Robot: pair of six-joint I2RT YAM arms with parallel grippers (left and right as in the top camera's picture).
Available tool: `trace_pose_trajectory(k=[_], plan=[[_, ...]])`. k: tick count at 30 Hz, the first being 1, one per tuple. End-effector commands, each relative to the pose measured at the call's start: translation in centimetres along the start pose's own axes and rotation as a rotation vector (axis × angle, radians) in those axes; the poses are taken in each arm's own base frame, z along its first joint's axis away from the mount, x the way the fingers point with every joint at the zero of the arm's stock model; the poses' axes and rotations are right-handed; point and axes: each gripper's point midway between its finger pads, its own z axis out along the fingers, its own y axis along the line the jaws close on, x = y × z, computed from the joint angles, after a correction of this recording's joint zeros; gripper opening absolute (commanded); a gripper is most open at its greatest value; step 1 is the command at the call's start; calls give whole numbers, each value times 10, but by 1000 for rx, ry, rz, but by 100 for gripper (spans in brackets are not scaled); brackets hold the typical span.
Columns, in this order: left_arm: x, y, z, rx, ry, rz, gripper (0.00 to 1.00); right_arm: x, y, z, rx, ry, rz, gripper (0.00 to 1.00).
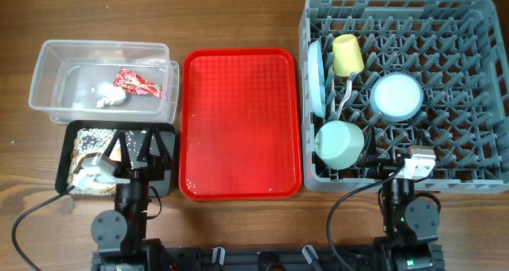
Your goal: Sort waste into correct bins and load items into the dishwasher rack
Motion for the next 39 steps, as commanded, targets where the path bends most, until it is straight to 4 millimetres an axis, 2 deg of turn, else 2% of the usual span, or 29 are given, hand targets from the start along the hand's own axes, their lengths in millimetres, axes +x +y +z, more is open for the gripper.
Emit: trace_pose_trajectory(k=[1, 12, 15, 39], plan=[[12, 1, 0, 25, 25, 87, 100, -3, -2, -1, 13, -14, 22, 100], [52, 24, -4, -38, 183, 262, 100, -3, -2, -1, 13, -14, 22, 100], [51, 24, -4, -36, 180, 313, 100, -3, -2, -1, 13, -14, 22, 100], [51, 24, -4, -36, 180, 313, 100, -3, -2, -1, 13, -14, 22, 100]])
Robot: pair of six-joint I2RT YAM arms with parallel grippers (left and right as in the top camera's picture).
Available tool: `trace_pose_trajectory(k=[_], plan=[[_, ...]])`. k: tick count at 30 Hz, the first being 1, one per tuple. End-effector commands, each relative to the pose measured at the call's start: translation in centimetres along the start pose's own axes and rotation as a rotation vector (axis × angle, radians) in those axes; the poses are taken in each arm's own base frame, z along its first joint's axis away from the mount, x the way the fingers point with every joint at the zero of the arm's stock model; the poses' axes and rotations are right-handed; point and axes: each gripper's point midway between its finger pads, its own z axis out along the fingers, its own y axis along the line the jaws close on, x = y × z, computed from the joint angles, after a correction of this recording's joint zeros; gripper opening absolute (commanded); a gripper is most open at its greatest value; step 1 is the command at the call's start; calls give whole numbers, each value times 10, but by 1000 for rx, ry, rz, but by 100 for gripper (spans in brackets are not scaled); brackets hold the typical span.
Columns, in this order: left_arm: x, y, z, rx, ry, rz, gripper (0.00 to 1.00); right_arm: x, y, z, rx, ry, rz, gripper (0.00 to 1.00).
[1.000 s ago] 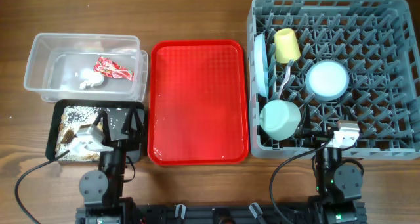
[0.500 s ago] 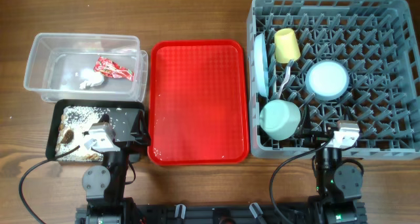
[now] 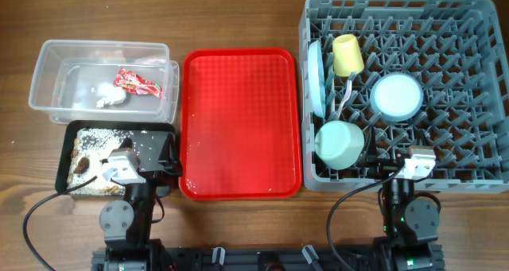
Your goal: Sort waste into correct bins and load items into the dishwasher rack
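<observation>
The grey dishwasher rack [image 3: 461, 104] holds a pale blue plate [image 3: 316, 76] on edge, a yellow cup [image 3: 347, 55], a light blue bowl [image 3: 397, 95], a mint green cup [image 3: 339, 142] and a utensil [image 3: 347, 96]. A clear bin [image 3: 48, 72] contains a red wrapper [image 3: 137, 83] and a white scrap [image 3: 110, 97]. Brown and white food scraps [image 3: 87, 156] lie in the black tray [image 3: 151, 136]. My left gripper [image 3: 163, 158] sits low over the black tray's right front corner, its jaws dark against the tray. My right gripper [image 3: 374, 160] rests at the rack's front edge, jaws hidden.
A red serving tray [image 3: 240, 120] lies between the bins and the rack, nothing on it. Cables run from both arm bases at the front edge. Wooden tabletop [image 3: 238, 17] shows behind the tray.
My left gripper was open above the middle of the black tray; now it has drawn back and turned toward the tray's right front corner. The right arm and all items are unchanged.
</observation>
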Motion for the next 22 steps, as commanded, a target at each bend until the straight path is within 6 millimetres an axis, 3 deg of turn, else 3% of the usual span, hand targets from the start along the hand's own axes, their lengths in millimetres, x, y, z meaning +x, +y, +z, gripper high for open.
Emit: trace_pose_trajectory(k=[1, 22], plan=[[2, -1, 0, 10, 0, 25, 100, -3, -2, -1, 13, -14, 22, 100], [2, -1, 0, 10, 0, 25, 100, -3, -2, -1, 13, -14, 22, 99]])
